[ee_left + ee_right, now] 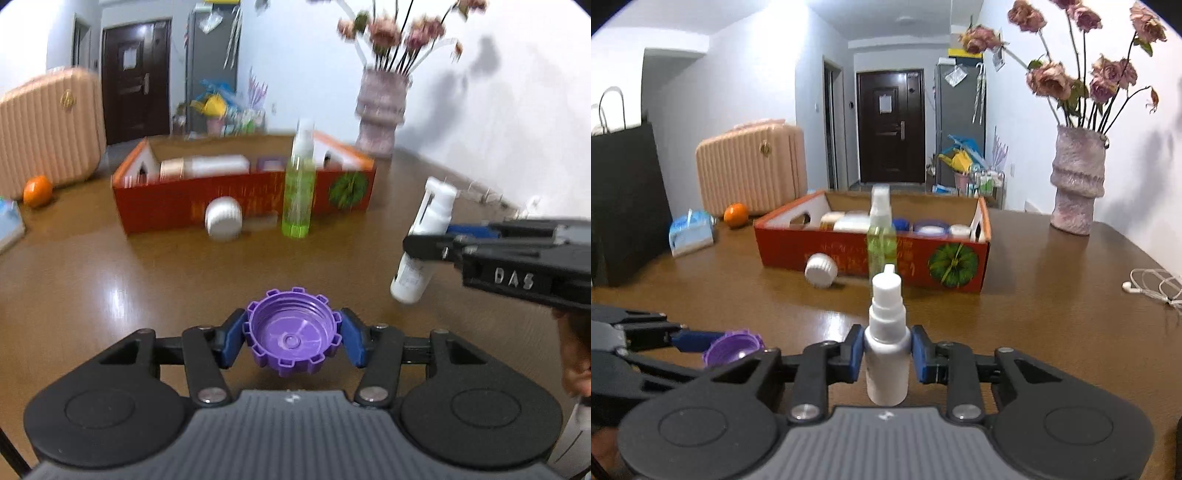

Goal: Organize rigid objects
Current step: 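Carry the purple cap and white spray bottle into the box and open both tools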

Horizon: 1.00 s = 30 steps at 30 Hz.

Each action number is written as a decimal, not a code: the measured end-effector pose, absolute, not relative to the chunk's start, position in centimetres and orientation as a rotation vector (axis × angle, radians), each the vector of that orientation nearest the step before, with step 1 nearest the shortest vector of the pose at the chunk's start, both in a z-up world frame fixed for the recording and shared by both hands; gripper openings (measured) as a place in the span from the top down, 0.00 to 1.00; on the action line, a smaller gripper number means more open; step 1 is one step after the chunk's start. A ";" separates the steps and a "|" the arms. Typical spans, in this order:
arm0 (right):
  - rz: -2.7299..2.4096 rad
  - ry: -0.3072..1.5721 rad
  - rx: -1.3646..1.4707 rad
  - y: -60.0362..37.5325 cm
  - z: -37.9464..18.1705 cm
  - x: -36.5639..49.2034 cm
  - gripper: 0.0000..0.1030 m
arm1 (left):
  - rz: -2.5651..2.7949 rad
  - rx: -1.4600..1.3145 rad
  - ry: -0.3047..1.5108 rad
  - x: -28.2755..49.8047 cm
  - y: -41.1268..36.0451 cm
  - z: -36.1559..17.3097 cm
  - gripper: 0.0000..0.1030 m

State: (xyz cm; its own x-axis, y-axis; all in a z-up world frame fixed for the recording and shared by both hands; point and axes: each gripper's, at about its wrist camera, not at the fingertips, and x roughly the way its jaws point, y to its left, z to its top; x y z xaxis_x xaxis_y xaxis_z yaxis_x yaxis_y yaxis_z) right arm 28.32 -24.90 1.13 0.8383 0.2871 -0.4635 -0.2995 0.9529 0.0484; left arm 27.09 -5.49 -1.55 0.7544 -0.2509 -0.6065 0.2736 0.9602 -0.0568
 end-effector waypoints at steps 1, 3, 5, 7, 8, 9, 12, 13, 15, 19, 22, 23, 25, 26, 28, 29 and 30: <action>0.313 0.474 -0.027 -25.2 1.7 28.8 0.74 | -0.295 0.030 0.634 27.3 -5.3 -0.8 0.47; 0.313 0.437 -0.028 -25.8 3.3 30.1 0.74 | -0.321 0.030 0.584 28.2 -4.9 1.1 0.47; 0.310 0.404 -0.030 -26.4 5.0 32.3 0.74 | -0.320 0.038 0.531 30.2 -4.0 3.4 0.47; 0.316 0.376 -0.028 -26.8 6.6 35.4 0.74 | -0.321 0.058 0.495 33.8 -3.3 5.8 0.47; 0.322 0.371 -0.021 -27.0 7.2 37.5 0.74 | -0.345 0.064 0.500 36.0 -3.2 6.6 0.47; 0.327 0.374 -0.017 -27.1 7.7 39.6 0.74 | -0.359 0.053 0.512 38.2 -3.0 7.1 0.47; 0.324 0.427 -0.026 -26.8 7.9 46.9 0.74 | -0.416 -0.014 0.606 46.8 -3.5 8.0 0.47; 0.314 0.458 -0.032 -26.5 7.5 49.4 0.74 | -0.418 -0.031 0.639 49.6 -4.1 7.9 0.47; 0.286 0.511 -0.045 -26.0 6.4 53.4 0.74 | -0.404 -0.006 0.710 54.4 -5.9 7.0 0.47; 0.263 0.582 -0.034 -25.3 4.2 59.4 0.74 | -0.356 0.071 0.814 61.8 -8.9 3.9 0.46; 0.248 0.616 -0.058 -24.9 2.9 62.2 0.74 | -0.339 0.077 0.864 64.1 -9.3 1.8 0.46; 0.249 0.622 -0.065 -24.8 2.5 62.7 0.73 | -0.329 0.086 0.847 64.3 -9.3 1.5 0.45; 0.257 0.639 -0.038 -25.1 2.3 63.4 0.74 | -0.351 0.081 0.855 64.6 -9.3 1.2 0.38; 0.259 0.633 -0.040 -25.1 2.4 63.4 0.73 | -0.354 0.081 0.854 64.7 -9.2 1.2 0.37; 0.250 0.624 -0.062 -24.9 2.4 63.4 0.72 | -0.380 0.078 0.848 64.5 -9.2 1.2 0.36; 0.250 0.627 -0.062 -24.8 2.4 63.4 0.72 | -0.387 0.079 0.845 64.5 -9.2 1.2 0.35; 0.251 0.626 -0.061 -25.0 2.5 63.1 0.72 | -0.382 0.084 0.839 64.2 -9.3 1.3 0.35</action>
